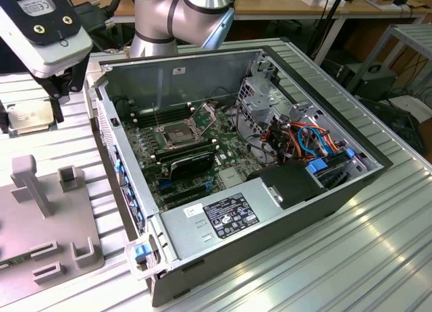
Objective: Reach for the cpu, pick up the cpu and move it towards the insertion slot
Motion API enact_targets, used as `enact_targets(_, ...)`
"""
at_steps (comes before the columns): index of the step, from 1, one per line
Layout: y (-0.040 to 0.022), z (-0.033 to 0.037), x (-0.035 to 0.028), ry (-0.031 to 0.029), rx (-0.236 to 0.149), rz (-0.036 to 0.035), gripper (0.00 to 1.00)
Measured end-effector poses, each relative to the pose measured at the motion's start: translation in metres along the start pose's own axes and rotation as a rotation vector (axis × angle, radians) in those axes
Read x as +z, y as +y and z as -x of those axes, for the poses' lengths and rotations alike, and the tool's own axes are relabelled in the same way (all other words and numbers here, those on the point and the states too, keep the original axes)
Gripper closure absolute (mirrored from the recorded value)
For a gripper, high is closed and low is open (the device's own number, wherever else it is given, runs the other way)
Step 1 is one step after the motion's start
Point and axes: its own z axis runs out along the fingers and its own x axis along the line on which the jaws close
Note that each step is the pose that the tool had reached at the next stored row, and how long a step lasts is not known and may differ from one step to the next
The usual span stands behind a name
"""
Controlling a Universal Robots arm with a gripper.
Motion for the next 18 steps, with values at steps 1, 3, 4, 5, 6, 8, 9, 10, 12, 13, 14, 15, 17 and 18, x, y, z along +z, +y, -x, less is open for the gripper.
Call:
enact_targets(1,0.0000,0.0015,0.0001,0.0000,0.000,0.0001,0.45)
enact_targets(3,0.0000,0.0053,0.0002,0.0000,0.000,0.0000,0.45)
enact_targets(4,0.0000,0.0069,0.0003,0.0000,0.000,0.0001,0.45)
enact_targets(5,0.0000,0.0095,0.0004,0.0000,0.000,0.0001,0.45)
enact_targets(6,0.0000,0.0114,0.0005,-0.0001,0.000,0.0001,0.45)
enact_targets(8,0.0000,0.0151,0.0006,0.0000,0.000,0.0001,0.45)
enact_targets(9,0.0000,0.0166,0.0006,0.0000,0.000,0.0001,0.45)
enact_targets(10,0.0000,0.0180,0.0007,-0.0001,0.000,0.0001,0.45)
enact_targets(12,0.0000,0.0213,0.0007,0.0000,0.000,0.0001,0.45)
enact_targets(13,0.0000,0.0228,0.0008,0.0000,0.000,0.0001,0.45)
enact_targets(14,0.0000,0.0242,0.0008,0.0000,0.000,0.0000,0.45)
enact_targets(15,0.0000,0.0257,0.0008,0.0000,0.000,0.0000,0.45)
enact_targets(17,0.0000,0.0302,0.0009,-0.0001,0.000,0.0000,0.45)
enact_targets(18,0.0000,0.0328,0.0011,-0.0001,0.000,0.0001,0.45)
